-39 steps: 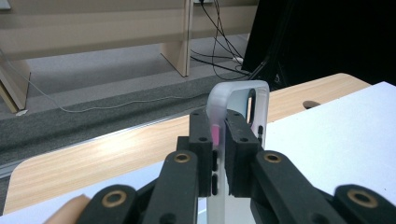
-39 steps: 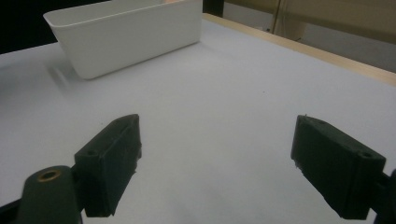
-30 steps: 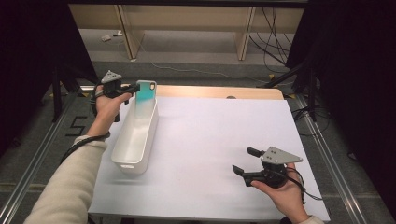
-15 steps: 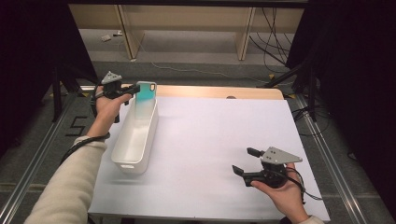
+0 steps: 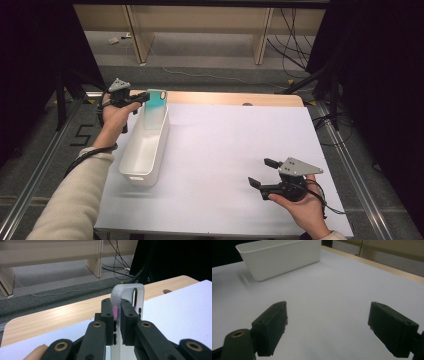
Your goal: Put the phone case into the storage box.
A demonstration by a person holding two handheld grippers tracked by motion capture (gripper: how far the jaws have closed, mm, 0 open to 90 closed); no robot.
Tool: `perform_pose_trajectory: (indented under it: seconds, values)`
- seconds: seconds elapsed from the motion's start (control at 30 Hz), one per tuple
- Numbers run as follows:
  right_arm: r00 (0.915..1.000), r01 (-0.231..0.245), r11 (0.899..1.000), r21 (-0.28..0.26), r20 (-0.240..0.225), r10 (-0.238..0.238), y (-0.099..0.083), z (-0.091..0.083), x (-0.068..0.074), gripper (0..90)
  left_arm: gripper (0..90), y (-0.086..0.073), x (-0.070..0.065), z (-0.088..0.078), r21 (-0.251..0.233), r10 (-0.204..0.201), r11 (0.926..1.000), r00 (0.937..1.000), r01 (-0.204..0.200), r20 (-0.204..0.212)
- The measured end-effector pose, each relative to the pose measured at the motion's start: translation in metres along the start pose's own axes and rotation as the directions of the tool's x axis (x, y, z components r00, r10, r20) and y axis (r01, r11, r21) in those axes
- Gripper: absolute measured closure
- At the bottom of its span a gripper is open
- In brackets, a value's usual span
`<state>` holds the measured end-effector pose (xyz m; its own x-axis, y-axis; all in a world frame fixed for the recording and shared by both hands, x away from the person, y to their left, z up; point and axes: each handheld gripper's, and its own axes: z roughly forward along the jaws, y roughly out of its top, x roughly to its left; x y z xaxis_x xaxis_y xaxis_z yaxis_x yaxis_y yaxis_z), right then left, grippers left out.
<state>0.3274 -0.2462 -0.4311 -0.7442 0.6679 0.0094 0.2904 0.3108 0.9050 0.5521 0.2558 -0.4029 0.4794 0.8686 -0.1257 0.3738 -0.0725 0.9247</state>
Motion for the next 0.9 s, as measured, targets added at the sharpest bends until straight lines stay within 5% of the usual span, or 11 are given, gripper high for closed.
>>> perform_pose_trajectory:
  seconds: [0.9]
  values:
    - [1.0000, 0.003, 1.000, 0.024, 0.002, -0.003, 0.0000, -0.0010, 0.0000, 17.1, 82.0, -0.0056, 0.0013, 0.0000, 0.004, -0.007, 1.0000, 1.0000, 0.007, 0.002]
